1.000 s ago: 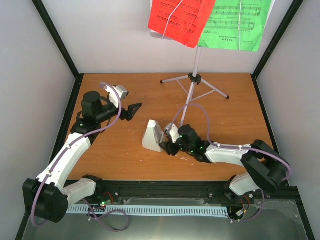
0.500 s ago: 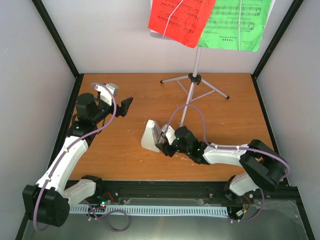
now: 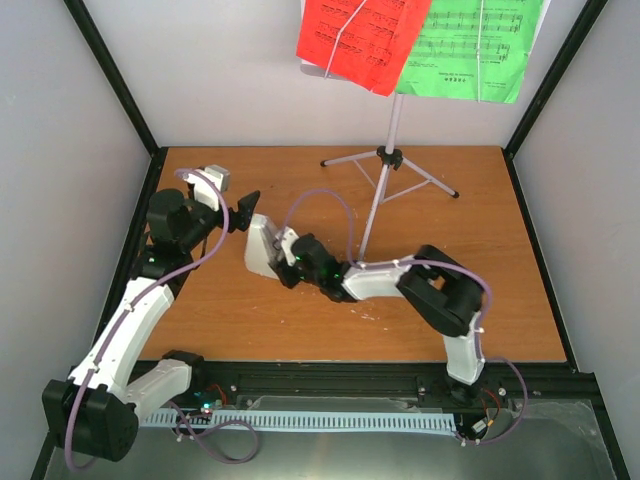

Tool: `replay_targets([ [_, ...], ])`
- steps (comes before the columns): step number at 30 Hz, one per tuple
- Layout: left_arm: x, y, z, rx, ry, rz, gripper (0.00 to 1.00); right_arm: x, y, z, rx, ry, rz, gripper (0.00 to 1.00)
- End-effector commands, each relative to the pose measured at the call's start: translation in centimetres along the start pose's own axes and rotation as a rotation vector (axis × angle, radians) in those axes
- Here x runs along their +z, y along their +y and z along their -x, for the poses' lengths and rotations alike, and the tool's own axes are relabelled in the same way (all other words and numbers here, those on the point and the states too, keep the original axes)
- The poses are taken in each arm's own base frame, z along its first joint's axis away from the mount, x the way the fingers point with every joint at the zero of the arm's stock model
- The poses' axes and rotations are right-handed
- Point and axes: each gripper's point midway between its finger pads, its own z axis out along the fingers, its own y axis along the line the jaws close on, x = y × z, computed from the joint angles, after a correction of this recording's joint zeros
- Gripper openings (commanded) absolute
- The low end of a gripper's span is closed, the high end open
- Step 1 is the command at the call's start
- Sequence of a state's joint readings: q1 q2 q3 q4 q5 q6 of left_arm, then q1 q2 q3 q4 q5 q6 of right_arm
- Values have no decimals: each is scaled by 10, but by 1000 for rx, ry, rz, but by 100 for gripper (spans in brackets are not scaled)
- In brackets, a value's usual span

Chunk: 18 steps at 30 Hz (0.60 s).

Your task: Pack up the instrument practice props

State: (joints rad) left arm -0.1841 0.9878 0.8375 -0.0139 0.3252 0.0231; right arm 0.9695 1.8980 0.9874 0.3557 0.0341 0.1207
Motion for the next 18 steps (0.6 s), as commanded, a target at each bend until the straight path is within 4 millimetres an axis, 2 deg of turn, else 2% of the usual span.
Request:
replay_targets([
  [1,-9,8,15,5,-59,55,95,43,9,37,-13,-57,-10,56],
  [4,-12,12,16,-1,-69,87,98,53,18,55,-41,-73,23,62],
  [6,-13,17,17,-21,-75,115,99,46,23,64,-57,-100,47,70],
  [8,-13,20,18,-43,-81,130,99,30,26,67,-78,-119,68,80],
  [10,-11,17,19,-58,-82,111,99,-1,29,79,-100,-164,86,90],
  [12,-7,11,19,-73,-79,68,100,-33,27,82,-104,-190,96,98],
  [14,0,2,18,-92,-64,2,99,-67,23,82,-99,-218,106,100],
  [15,4,-4,19,-104,-55,-39,99,-81,15,73,-89,-212,95,100],
  [17,11,-28,32,-117,-40,-151,90,-113,-4,74,-57,-235,60,100],
  [18,15,-35,40,-108,-44,-154,88,-125,-16,70,-28,-232,35,100],
])
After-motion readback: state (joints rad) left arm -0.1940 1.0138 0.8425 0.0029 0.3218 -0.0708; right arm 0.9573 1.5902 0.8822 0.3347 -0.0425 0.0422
